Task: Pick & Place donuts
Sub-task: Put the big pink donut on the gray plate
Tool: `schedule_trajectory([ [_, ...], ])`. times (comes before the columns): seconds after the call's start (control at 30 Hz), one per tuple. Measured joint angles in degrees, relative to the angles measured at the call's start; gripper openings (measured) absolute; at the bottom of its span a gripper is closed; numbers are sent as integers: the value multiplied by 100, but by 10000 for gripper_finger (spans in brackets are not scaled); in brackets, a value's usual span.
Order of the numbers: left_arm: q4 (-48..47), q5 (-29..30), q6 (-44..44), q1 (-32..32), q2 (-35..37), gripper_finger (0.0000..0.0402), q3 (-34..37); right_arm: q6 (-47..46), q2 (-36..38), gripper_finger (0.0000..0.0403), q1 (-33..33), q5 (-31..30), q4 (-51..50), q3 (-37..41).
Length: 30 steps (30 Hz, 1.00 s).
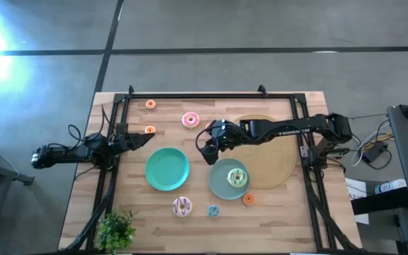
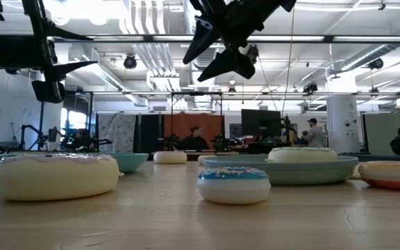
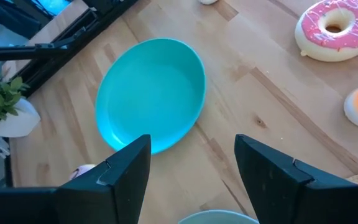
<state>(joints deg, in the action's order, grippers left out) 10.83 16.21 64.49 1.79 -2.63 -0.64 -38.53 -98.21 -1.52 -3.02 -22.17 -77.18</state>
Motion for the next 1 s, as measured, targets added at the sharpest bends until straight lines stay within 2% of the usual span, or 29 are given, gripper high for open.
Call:
schedule_trajectory([
  [0.13, -16, -2, 0, -1, -1, 167, 0, -356, -150, 224, -78, -43, -34, 102],
  [0.27, -34, -1, 0, -1, -1, 167, 0, -1273, -480, 224, -395, -499, -714, 113],
  [0.33, -35, 1, 0, -1, -3, 167, 0, -1452, -681, 224, -671, -405, -837, 110],
  [0.37, -35, 0, 0, -1, -3, 167, 0, -1449, -772, 224, -805, -163, -761, 110],
  [0.43, -39, 2, 0, -1, -7, 167, 0, -1243, -917, 224, -1033, 483, -547, 105],
  [0.5, -46, 2, 0, -1, -7, 167, 0, -1118, -1030, 224, -1130, 773, -525, 19],
  [0.57, -53, 3, -2, -1, -9, 167, 0, -1079, -1045, 224, -1155, 684, -518, -34],
  [0.77, -72, 11, -180, -1, -9, 167, 0, -483, -1066, 224, -1502, -306, -469, -387],
  [0.87, -70, 11, -167, -1, -12, 167, 0, 19, -1297, 224, -1762, -268, -397, -746],
  [1.0, -65, 1, -183, -1, -12, 167, 0, 262, -1955, 224, -2098, 255, -485, -1363],
])
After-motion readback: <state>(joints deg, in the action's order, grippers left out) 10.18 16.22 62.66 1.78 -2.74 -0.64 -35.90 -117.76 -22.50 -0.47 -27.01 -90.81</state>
